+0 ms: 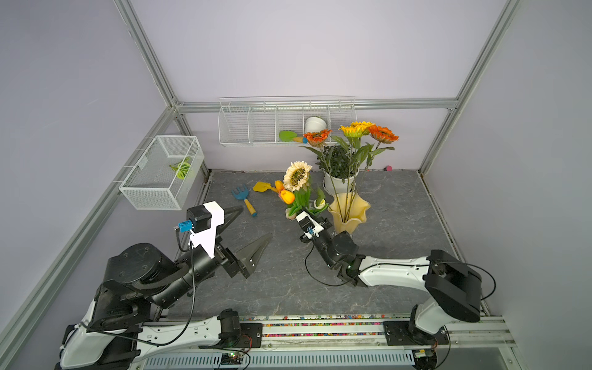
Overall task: Arrange the flowers in different vases according to their variety
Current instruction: Insert the flower into the vase.
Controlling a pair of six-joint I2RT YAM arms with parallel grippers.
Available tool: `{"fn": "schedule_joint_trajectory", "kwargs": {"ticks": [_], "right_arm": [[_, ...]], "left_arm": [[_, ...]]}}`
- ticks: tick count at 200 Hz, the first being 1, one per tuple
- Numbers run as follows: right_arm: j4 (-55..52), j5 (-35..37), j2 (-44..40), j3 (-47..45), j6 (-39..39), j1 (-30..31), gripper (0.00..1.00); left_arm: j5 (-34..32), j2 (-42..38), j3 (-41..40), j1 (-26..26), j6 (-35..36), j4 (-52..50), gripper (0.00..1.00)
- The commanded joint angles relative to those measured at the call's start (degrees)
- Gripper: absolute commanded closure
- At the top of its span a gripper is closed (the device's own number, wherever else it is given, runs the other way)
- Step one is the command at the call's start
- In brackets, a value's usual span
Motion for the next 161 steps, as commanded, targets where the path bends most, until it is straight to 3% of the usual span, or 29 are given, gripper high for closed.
{"fn": "schedule_joint_trajectory", "kwargs": {"ticks": [1, 14, 36, 161], "right_arm": [[2.0, 3.0, 0.5, -0.7, 0.7, -0.4, 0.61], [1.2, 3.4, 0.0, -0.9, 1.0, -0.3, 0.44], [-0.6, 3.5, -1.1, -1.4, 1.8, -0.1, 0.37], [-18.2, 3.1, -9.9, -6.3, 10.0, 2.1, 0.35]], "left_arm": [[0.8, 0.5, 0.4, -0.2, 1.0, 0.8, 0.00], [1.0, 0.6, 0.5, -0.2, 1.1, 0.8, 0.00], [1.0, 1.0, 0.8, -0.2, 1.3, 0.5, 0.00], [0.8, 1.6, 0.5, -0.2, 1.7, 0.4, 0.00]]}}
